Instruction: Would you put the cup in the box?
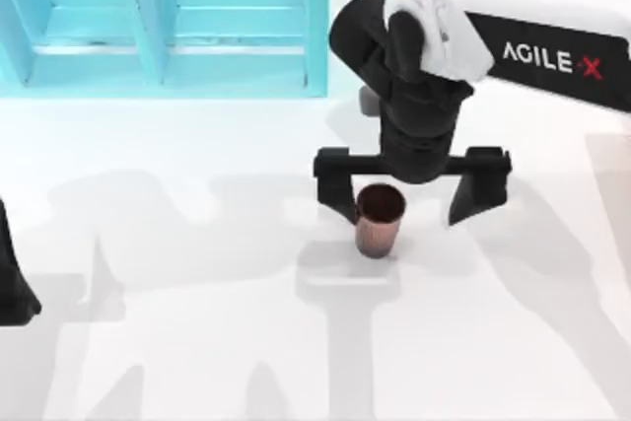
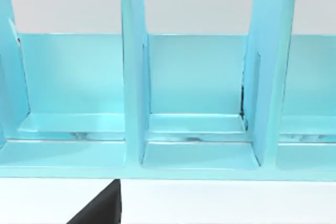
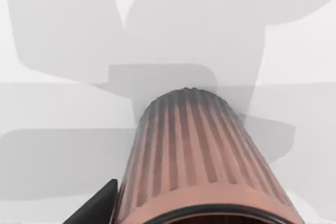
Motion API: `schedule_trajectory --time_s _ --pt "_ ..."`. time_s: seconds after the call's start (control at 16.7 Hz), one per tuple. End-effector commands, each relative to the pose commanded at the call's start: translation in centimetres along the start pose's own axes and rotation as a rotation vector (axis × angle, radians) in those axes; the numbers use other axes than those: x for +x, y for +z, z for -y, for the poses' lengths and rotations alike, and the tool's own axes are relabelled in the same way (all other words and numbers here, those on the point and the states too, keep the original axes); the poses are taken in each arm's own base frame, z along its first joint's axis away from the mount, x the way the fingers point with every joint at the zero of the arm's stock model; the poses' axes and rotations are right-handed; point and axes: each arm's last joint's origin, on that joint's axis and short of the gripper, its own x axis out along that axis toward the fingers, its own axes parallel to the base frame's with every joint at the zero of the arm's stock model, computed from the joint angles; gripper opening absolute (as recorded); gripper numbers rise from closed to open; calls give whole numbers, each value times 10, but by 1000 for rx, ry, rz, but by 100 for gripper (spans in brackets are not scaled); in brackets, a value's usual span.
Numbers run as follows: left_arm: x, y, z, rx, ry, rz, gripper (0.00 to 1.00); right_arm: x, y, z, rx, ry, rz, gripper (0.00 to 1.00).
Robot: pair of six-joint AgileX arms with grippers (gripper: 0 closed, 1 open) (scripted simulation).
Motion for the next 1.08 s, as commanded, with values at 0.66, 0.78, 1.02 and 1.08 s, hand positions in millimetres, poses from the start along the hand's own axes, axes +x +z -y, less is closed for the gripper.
schedule_trajectory --time_s 0.66,0.78,1.02,1.08 --pt "0 0 0 0 0 0 100 0 0 0 0 0 0 32" --pt "0 0 0 0 0 0 100 0 0 0 0 0 0 17" --pt "0 0 0 0 0 0 100 0 0 0 0 0 0 0" --pt "0 0 0 0 0 0 100 0 0 0 0 0 0 0"
